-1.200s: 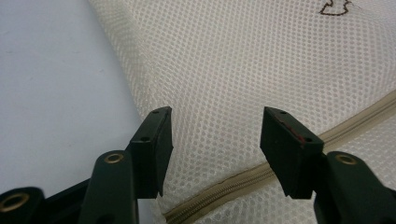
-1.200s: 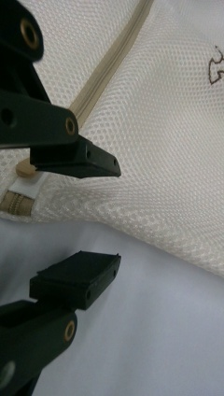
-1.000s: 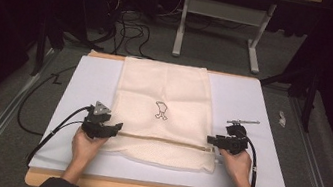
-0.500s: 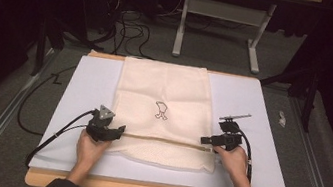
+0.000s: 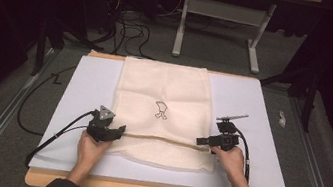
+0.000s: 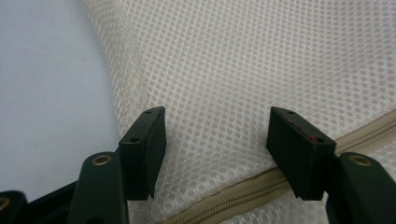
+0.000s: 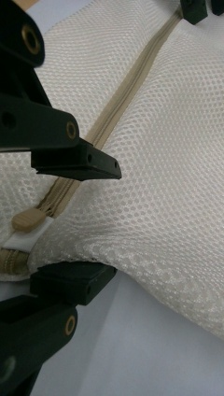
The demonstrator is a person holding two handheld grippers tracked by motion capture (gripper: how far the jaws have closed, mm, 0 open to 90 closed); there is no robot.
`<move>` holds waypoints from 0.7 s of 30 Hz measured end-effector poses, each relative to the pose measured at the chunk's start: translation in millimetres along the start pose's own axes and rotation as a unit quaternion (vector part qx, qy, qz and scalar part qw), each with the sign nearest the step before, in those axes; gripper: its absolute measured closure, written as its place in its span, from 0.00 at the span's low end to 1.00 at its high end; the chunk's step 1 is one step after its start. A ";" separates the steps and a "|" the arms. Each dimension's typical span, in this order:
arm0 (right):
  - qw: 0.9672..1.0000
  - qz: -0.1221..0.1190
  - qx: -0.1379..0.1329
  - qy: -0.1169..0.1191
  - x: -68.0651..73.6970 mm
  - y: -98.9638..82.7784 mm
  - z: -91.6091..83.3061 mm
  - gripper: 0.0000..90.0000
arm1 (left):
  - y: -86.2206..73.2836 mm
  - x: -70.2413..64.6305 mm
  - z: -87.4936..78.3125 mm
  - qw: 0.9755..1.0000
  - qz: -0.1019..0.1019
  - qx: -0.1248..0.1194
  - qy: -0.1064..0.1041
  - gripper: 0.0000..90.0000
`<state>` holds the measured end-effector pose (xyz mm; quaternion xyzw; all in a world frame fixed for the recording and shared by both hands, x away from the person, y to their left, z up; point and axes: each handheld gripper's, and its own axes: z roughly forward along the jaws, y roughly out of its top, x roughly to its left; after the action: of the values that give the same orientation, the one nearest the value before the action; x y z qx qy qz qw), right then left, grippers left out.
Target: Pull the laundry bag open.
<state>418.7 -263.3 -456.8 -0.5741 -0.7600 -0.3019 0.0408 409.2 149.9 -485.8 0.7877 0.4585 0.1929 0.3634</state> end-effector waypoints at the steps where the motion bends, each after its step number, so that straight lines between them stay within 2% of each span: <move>1: 1.000 -0.001 0.002 0.003 -1.2 -0.7 -0.9 0.62 | 0.0 -0.1 0.0 1.000 0.000 0.000 0.001 0.42; 5: 1.000 -0.004 0.010 0.006 -5.1 -4.0 -4.3 0.68 | 0.3 -1.0 0.4 1.000 -0.002 0.001 0.003 0.42; 7: 1.000 -0.010 0.012 -0.007 -2.4 -3.7 -3.6 0.72 | 1.0 -1.0 0.8 1.000 -0.004 0.002 0.003 0.43; 9: 0.999 -0.027 0.017 -0.030 3.0 -3.1 -2.7 0.76 | 0.9 -1.6 0.9 1.000 -0.004 0.002 0.005 0.43; 12: 0.998 -0.037 0.016 -0.040 4.5 -3.6 -2.0 0.84 | 1.1 -2.0 0.9 1.000 -0.005 0.002 0.007 0.43; 14: 0.999 -0.037 0.017 -0.019 3.5 -3.8 -0.4 0.93 | 1.1 -2.3 0.9 1.000 -0.006 0.003 0.008 0.43; 15: 0.999 -0.046 0.014 -0.020 4.4 -3.9 0.8 0.94 | 1.2 -2.2 0.9 1.000 -0.006 0.003 0.007 0.43; 18: 0.999 -0.052 0.005 -0.007 5.4 -3.4 -0.8 0.96 | 1.7 -1.9 0.9 1.000 -0.006 0.004 0.007 0.43; 21: 0.999 -0.046 -0.010 0.007 3.4 -3.7 -6.5 0.97 | 2.5 -0.9 0.7 1.000 -0.006 0.006 0.003 0.43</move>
<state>412.4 -264.3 -451.6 -0.5370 -0.7821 -0.3150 0.0270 410.6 148.1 -484.4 0.7866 0.4656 0.1898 0.3583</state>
